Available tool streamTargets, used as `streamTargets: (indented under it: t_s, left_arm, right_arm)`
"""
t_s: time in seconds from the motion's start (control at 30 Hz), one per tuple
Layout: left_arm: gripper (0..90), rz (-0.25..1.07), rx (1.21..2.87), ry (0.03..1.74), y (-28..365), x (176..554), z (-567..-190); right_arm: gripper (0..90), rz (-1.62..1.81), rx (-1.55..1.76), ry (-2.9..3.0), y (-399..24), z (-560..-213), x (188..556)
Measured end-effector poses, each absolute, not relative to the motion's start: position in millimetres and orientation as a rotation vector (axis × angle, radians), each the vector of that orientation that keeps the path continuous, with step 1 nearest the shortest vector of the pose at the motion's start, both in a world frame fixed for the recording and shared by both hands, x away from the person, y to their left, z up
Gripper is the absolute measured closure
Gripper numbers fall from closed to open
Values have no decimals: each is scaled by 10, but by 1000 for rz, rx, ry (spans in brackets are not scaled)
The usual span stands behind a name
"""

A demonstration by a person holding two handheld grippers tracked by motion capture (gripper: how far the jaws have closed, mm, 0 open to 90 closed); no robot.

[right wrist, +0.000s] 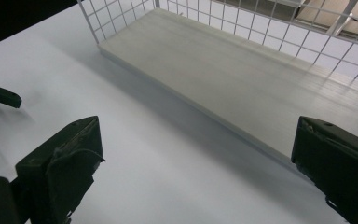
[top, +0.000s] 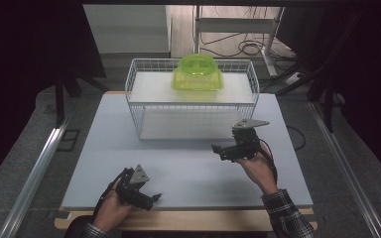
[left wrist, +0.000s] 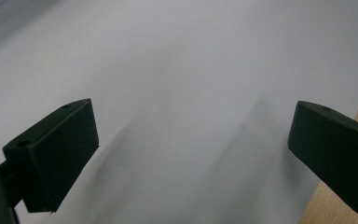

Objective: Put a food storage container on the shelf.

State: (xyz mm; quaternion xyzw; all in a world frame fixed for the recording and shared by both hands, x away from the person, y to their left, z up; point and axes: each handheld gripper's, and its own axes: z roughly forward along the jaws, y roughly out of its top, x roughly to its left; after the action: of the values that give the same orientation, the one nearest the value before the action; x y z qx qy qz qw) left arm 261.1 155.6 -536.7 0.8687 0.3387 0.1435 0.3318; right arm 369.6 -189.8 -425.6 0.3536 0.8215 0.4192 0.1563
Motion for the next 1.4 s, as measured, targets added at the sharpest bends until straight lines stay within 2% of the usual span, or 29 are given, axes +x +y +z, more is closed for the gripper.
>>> streamTargets:
  t_s: [0.37, 1.4]
  left_arm:
    - [15, 376, 2271, 885, 1555, 2610, -5369]
    - [13, 380, 2270, 881, 1557, 2606, -5370]
  right_arm:
    - [19, 1184, 1023, 2351, -1960, -4455, 3646]
    - [0, 1136, 1059, 2359, -2138, -4654, 3424]
